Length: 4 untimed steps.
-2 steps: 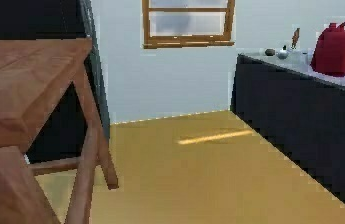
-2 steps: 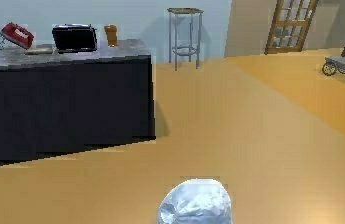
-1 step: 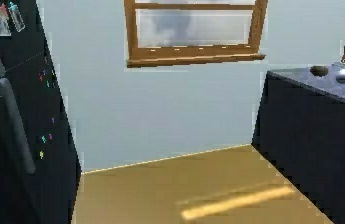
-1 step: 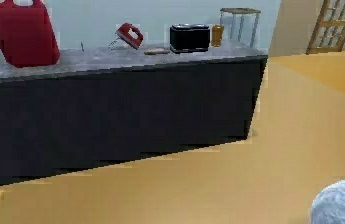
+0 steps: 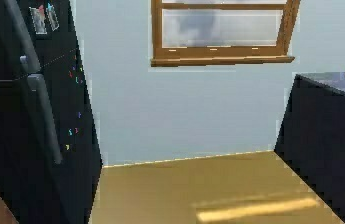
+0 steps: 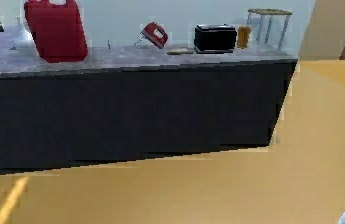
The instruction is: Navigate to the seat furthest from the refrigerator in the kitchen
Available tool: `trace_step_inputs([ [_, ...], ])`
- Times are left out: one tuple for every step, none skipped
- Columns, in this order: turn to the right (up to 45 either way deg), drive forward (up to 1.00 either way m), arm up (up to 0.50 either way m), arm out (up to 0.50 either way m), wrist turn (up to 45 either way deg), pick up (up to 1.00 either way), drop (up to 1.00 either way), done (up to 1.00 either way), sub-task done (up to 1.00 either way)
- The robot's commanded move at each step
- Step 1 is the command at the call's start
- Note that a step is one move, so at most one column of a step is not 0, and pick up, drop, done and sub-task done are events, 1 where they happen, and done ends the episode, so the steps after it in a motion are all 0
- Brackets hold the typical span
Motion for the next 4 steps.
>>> trace_step_inputs([
  [0.0,0.35,0.0,0.0,0.0,0.0,0.0,0.0,0.0],
  [45.0,0.0,0.0,0.0,0.0,0.0,0.0,0.0,0.0],
  [45.0,0.0,0.0,0.0,0.0,0.0,0.0,0.0,0.0],
  [45.0,0.0,0.0,0.0,0.0,0.0,0.0,0.0,0.0],
])
